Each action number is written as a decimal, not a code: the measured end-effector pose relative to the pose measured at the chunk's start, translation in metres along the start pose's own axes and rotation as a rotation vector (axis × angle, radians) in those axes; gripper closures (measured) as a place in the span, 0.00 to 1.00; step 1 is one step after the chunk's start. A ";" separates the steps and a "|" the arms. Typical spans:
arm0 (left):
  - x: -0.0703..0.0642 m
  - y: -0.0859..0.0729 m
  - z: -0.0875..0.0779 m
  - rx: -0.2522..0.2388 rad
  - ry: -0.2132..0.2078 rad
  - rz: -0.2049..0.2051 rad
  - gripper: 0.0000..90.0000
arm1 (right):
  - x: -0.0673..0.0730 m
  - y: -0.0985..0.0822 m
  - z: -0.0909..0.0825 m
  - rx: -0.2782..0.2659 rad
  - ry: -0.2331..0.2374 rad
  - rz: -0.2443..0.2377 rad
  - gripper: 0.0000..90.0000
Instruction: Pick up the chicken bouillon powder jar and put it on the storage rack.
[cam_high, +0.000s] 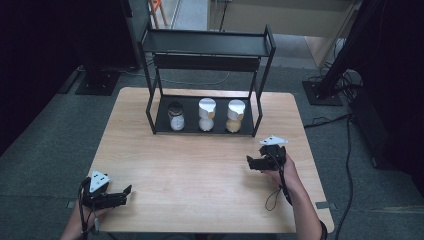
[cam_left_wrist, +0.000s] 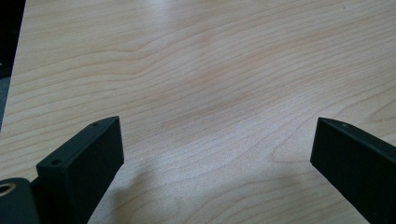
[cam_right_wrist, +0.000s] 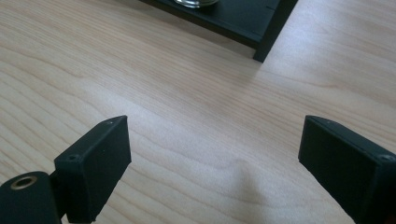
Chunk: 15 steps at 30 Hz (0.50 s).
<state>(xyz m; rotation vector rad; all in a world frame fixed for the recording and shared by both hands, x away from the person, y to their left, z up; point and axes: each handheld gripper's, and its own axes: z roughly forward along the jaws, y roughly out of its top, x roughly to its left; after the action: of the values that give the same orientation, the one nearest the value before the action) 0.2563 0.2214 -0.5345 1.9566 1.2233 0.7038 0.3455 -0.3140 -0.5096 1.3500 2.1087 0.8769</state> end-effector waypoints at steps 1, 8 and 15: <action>0.000 0.000 0.000 -0.001 0.001 0.000 0.03 | -0.001 -0.002 0.000 0.001 -0.001 0.001 0.10; 0.000 0.000 0.000 0.000 0.003 0.002 0.03 | -0.003 -0.014 -0.002 0.001 0.001 0.005 0.09; 0.000 0.000 0.000 0.000 0.003 0.002 0.03 | -0.006 -0.027 -0.004 -0.001 0.006 0.008 0.06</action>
<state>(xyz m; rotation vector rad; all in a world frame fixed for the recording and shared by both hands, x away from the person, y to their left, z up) 0.2563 0.2210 -0.5347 1.9580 1.2240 0.7081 0.3283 -0.3286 -0.5262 1.3583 2.1087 0.8858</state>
